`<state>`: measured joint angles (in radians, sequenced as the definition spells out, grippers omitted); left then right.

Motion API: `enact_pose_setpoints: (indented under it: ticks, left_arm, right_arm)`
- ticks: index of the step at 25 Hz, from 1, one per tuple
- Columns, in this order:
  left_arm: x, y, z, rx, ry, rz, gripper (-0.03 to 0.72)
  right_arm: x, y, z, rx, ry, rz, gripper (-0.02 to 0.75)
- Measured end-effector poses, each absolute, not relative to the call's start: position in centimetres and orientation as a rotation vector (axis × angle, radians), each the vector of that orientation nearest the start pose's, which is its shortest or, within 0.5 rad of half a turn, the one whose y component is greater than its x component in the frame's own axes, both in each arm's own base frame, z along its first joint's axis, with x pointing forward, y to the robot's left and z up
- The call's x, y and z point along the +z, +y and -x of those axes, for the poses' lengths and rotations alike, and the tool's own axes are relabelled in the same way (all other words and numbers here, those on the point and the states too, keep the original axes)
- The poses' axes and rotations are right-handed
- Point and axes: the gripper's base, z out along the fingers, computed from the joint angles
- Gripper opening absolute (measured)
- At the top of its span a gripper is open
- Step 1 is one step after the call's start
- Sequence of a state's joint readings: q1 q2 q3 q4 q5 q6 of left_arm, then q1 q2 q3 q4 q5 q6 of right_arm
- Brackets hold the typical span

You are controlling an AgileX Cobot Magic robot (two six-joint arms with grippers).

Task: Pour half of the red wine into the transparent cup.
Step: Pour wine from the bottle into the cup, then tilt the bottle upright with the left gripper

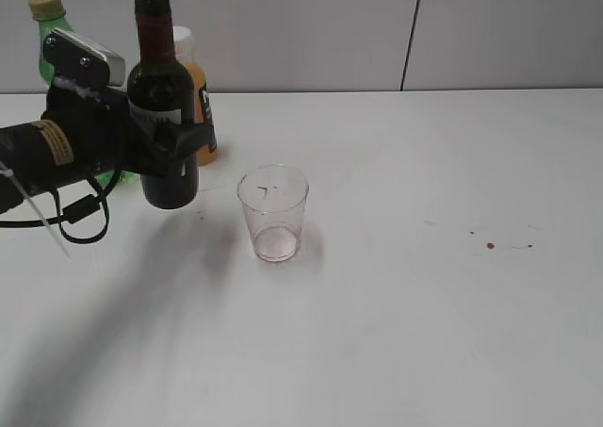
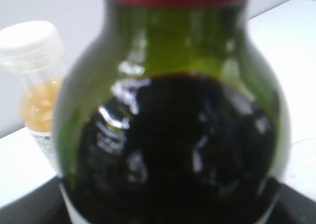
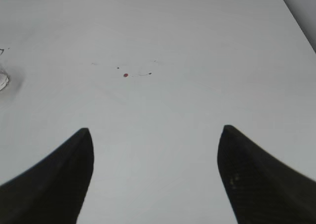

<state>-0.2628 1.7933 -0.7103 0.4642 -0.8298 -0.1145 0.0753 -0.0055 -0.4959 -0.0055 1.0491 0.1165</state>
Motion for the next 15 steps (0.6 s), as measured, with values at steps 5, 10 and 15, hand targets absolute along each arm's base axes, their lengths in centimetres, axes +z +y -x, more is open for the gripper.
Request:
enact_pose_setpoints:
  ticks: [5, 10, 15]
  left_arm:
    - [17.6, -11.1, -30.9, -0.219, 1.748, -0.623, 0.535]
    - [18.1, -11.8, -30.3, -0.115, 1.774, -0.654, 0.535]
    - [17.8, -12.8, -29.6, -0.031, 1.811, -0.708, 0.535]
  right_arm:
    - [27.7, 0.0, 0.5, 0.121, 2.033, -0.043, 0.590]
    - [27.7, -0.1, 0.5, 0.115, 2.033, -0.043, 0.590]
    - [27.7, -0.1, 0.5, 0.115, 2.033, -0.043, 0.590]
